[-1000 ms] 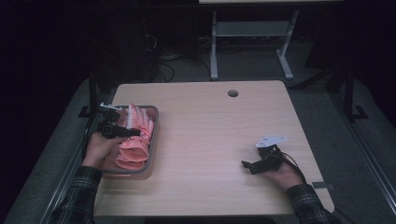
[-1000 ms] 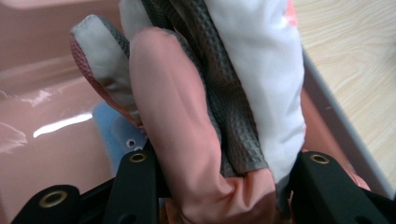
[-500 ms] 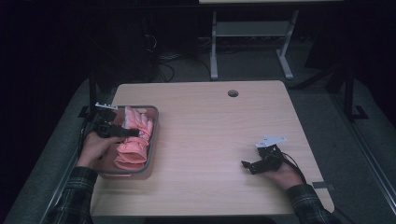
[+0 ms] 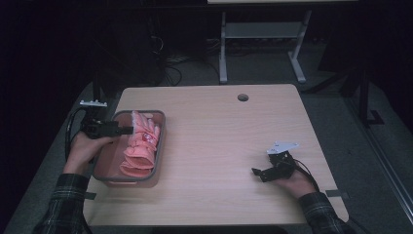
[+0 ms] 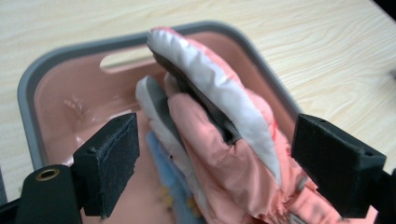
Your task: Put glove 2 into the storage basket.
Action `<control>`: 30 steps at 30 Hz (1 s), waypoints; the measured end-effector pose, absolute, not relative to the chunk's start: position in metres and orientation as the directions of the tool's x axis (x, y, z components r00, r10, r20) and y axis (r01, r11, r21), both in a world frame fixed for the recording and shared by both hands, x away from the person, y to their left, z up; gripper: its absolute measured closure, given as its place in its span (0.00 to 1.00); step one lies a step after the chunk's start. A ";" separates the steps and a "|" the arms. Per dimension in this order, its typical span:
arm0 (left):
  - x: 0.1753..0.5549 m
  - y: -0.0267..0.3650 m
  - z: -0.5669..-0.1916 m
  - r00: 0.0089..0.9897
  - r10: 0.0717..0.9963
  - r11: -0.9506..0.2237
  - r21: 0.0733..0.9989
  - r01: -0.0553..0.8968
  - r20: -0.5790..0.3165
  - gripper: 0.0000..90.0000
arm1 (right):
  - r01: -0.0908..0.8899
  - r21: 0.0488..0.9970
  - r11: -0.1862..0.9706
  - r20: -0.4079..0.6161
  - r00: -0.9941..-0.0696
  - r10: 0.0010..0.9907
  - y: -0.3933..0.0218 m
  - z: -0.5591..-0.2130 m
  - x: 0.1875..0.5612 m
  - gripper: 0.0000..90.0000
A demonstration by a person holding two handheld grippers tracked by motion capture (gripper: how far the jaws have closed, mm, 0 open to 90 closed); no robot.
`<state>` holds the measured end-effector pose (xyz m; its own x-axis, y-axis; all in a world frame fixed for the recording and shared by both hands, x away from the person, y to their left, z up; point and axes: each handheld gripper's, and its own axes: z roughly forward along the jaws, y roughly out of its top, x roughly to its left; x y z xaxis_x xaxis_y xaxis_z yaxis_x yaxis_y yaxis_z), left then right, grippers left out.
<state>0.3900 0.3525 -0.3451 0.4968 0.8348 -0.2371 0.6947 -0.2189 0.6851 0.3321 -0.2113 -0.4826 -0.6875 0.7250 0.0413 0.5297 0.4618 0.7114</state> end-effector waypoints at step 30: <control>0.358 0.229 -0.330 0.691 0.703 -0.323 0.790 0.522 -0.169 0.17 | 0.530 0.711 0.462 0.042 -0.688 0.725 -0.211 -0.483 0.332 0.06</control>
